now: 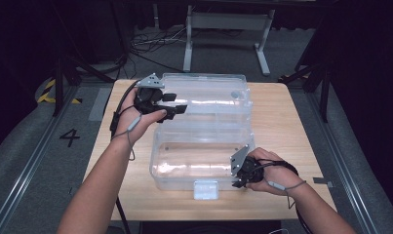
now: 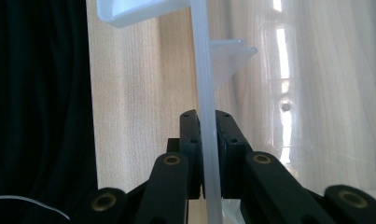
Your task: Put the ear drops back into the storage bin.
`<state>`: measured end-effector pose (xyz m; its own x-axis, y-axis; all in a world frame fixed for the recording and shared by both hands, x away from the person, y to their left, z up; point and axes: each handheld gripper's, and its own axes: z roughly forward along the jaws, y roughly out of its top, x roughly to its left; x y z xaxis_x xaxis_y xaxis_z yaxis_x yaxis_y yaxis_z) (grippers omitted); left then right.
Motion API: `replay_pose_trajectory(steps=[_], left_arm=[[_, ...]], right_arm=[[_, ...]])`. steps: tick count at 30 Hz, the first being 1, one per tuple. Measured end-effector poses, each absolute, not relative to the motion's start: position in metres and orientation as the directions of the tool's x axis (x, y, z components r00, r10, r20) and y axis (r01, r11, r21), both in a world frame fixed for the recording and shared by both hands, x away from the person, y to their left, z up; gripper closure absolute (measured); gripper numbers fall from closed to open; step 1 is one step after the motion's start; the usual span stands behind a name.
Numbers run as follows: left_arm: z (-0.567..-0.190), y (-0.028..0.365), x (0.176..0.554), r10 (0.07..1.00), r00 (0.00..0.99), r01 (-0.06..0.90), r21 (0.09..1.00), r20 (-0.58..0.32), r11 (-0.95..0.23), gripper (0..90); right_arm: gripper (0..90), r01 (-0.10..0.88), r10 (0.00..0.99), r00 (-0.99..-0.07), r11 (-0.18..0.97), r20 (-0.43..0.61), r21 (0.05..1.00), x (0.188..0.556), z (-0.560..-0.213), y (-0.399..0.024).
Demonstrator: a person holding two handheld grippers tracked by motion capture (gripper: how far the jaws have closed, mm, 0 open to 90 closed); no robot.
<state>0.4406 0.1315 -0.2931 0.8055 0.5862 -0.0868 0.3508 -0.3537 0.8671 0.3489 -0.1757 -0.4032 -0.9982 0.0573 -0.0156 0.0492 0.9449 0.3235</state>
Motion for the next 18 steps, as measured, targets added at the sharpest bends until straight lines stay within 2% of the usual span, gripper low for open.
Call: replay_pose_trajectory(steps=[18], left_arm=[[-0.302, 0.082, 0.466, 0.517, 0.850, 0.356, 0.835, -0.102, -0.421, 44.9]], right_arm=[[83.7, 0.049, 0.059, -0.998, 0.943, -0.021, 0.328, 0.348, -0.403, -0.176]])
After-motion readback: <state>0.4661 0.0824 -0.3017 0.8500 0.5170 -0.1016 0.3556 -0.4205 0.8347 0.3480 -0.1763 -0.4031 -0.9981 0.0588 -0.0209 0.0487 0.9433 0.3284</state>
